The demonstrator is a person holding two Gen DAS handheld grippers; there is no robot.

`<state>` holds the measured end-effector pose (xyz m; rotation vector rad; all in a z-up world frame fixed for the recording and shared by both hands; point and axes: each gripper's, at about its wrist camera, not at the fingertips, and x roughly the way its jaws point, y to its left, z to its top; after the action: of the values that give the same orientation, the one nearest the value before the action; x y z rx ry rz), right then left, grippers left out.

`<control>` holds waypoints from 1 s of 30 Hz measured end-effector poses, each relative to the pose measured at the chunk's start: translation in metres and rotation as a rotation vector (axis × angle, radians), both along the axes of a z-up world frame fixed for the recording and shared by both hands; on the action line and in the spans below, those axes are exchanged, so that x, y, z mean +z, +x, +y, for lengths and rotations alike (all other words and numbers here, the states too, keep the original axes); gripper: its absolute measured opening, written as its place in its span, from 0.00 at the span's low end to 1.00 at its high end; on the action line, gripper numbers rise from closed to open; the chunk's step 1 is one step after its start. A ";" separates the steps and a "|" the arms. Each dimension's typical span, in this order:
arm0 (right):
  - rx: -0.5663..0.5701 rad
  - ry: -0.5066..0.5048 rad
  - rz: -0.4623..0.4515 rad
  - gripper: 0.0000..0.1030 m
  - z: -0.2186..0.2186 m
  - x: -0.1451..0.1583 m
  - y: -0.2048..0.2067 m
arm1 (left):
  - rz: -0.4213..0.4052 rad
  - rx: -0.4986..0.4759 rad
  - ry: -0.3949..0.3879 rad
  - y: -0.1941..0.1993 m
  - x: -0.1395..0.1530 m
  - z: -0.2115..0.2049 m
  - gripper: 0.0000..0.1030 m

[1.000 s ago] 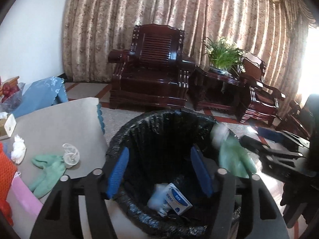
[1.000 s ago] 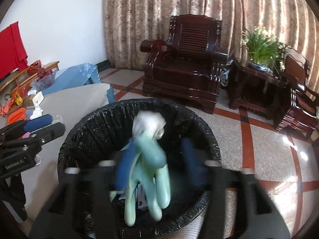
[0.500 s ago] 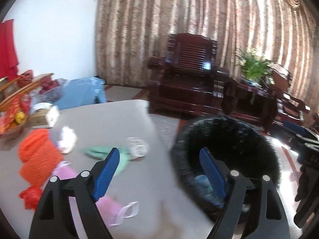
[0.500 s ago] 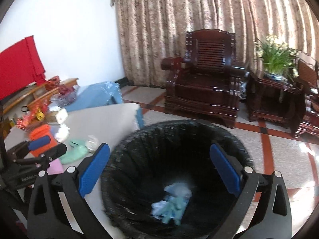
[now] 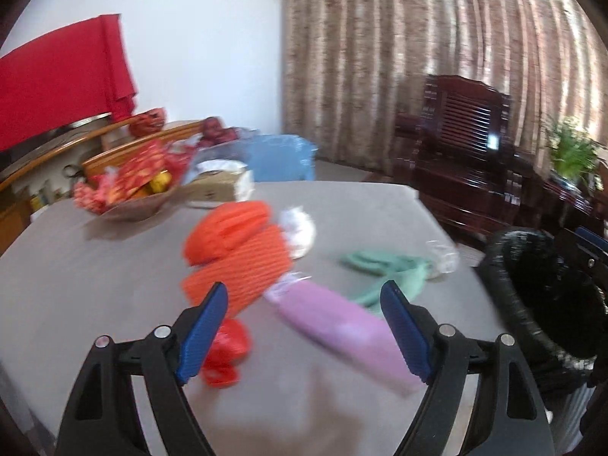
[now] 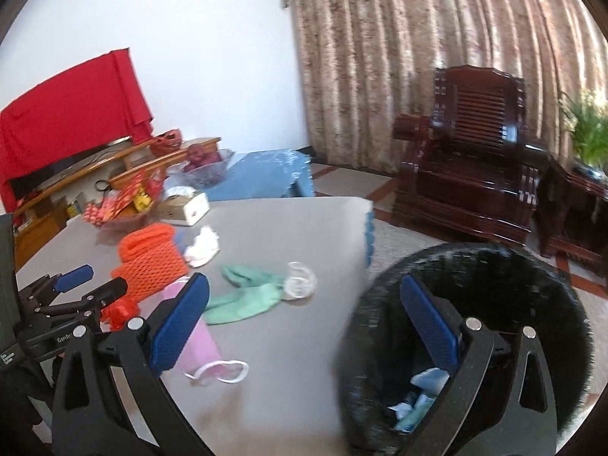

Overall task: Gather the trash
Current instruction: 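Grasp the red plastic bag with the left gripper and lift it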

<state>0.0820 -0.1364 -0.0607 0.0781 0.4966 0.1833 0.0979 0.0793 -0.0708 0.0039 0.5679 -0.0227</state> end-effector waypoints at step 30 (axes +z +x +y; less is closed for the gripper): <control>0.121 -0.125 0.093 0.95 0.077 -0.048 0.028 | 0.215 0.131 -0.121 0.041 -0.073 0.071 0.48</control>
<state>0.1102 -0.0599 -0.1088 -0.0658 0.6049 0.2675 0.1391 0.1507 -0.1437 -0.1547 0.7802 0.0706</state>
